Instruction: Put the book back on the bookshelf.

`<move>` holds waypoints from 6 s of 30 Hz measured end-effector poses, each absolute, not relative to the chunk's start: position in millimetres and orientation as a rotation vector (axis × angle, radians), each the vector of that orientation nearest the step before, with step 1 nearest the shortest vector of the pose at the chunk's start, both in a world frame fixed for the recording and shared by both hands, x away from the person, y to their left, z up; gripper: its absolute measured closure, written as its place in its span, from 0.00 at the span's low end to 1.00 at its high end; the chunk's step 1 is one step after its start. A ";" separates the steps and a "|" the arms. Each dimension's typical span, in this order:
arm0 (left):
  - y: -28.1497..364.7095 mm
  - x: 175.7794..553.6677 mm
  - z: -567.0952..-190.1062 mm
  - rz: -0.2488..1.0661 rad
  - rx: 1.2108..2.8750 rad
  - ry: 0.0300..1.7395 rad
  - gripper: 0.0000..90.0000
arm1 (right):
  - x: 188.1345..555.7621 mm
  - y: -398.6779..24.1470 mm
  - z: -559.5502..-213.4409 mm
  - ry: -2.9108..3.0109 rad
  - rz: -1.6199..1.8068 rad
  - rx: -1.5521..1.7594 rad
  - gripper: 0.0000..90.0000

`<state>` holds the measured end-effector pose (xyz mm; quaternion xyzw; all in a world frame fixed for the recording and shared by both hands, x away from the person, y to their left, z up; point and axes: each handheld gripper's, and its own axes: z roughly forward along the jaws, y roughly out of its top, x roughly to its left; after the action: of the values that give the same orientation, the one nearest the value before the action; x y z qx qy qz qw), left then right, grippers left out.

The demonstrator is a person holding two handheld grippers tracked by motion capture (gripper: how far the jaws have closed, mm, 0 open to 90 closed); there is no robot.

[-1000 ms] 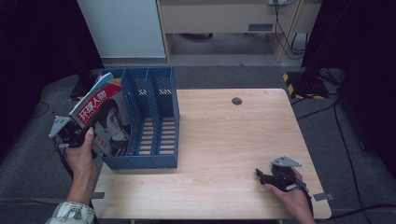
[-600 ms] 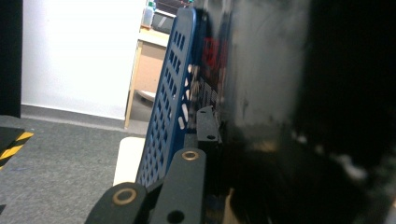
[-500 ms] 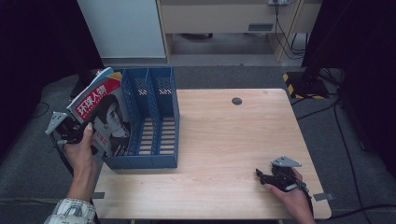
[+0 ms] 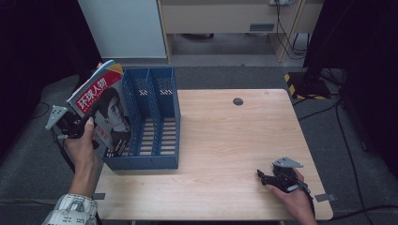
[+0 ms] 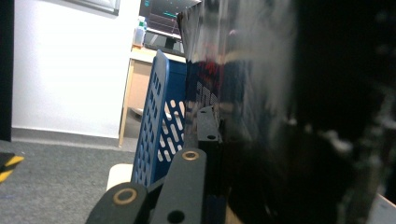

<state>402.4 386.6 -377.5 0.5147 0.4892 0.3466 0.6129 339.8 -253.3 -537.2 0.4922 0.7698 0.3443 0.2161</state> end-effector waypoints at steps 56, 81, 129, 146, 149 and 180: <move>392.1 411.3 -417.8 0.803 1.177 1.178 0.94 | 339.2 -253.4 -537.3 2.129 0.957 1.365 0.28; 397.7 410.1 -427.6 0.807 1.160 1.210 0.92 | 339.1 -253.4 -537.3 2.129 0.957 1.366 0.28; 388.2 345.0 -442.5 0.876 1.339 1.235 0.23 | 338.8 -254.3 -537.3 2.140 0.954 1.353 0.27; 379.0 309.1 -443.2 0.841 1.365 1.187 0.22 | 338.8 -254.3 -537.3 2.145 0.956 1.350 0.27; 373.3 305.7 -440.2 0.833 1.379 1.163 0.22 | 338.8 -254.1 -537.3 2.141 0.958 1.354 0.27; 312.0 338.6 -425.8 0.711 1.566 1.013 0.14 | 338.2 -253.2 -537.3 2.143 0.960 1.348 0.27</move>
<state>338.6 312.0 -425.8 0.6593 0.4266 0.2994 0.5420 338.2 -253.2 -537.3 0.4861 0.7730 0.3462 0.2152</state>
